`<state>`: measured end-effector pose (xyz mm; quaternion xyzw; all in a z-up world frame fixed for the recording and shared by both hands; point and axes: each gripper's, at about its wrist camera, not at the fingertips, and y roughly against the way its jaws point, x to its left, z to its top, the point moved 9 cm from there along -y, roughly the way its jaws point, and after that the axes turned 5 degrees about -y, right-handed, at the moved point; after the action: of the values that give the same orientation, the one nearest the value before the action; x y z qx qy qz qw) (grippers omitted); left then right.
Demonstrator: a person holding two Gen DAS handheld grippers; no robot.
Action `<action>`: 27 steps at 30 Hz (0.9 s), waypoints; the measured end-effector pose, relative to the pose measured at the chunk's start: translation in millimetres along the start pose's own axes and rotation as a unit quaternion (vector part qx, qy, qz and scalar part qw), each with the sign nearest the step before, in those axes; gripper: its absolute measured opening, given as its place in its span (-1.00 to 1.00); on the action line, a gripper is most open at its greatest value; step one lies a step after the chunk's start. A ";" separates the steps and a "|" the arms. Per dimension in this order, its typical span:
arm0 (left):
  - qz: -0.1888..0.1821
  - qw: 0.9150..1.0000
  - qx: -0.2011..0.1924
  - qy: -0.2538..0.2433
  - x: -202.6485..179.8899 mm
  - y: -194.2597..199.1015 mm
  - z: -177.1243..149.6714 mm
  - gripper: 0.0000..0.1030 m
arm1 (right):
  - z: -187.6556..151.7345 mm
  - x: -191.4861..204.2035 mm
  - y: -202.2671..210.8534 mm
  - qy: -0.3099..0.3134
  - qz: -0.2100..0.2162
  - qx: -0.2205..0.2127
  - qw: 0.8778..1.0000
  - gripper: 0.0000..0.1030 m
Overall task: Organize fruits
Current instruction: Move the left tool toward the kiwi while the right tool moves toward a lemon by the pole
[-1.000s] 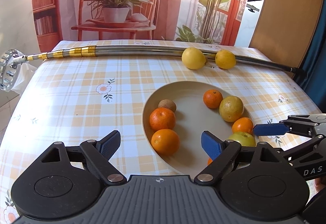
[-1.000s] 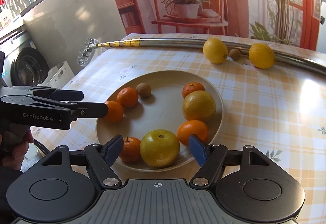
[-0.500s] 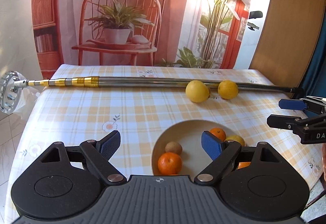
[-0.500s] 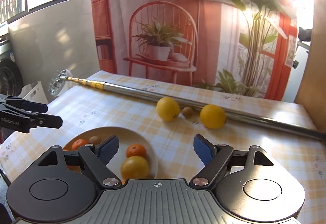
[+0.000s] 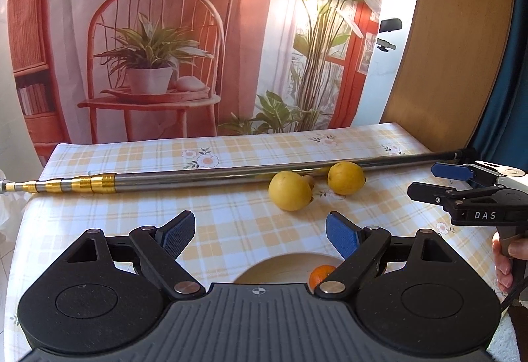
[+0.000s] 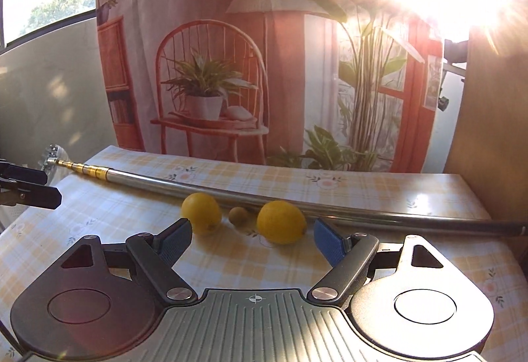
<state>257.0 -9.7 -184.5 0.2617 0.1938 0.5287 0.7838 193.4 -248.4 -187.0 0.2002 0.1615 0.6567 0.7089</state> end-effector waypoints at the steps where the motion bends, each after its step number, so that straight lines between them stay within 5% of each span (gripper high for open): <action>1: -0.002 1.000 0.002 -0.001 -1.2 -4.1 2.1 0.71 | -0.9 -1.6 -3.9 -0.003 0.000 0.001 1.000 0.53; 12: -0.029 0.999 0.028 -0.008 -14.2 -70.6 29.2 0.70 | -10.3 -26.1 -64.4 -0.026 0.011 0.011 1.000 0.53; 27: -0.057 0.997 0.044 0.012 -27.6 -149.1 44.7 0.34 | -12.1 -45.3 -145.0 -0.055 0.025 0.003 0.998 0.40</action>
<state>381.4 -89.8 -240.2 0.2782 0.2410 0.4770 0.7981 309.2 -301.0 -271.0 0.2428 0.1190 0.6618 0.6993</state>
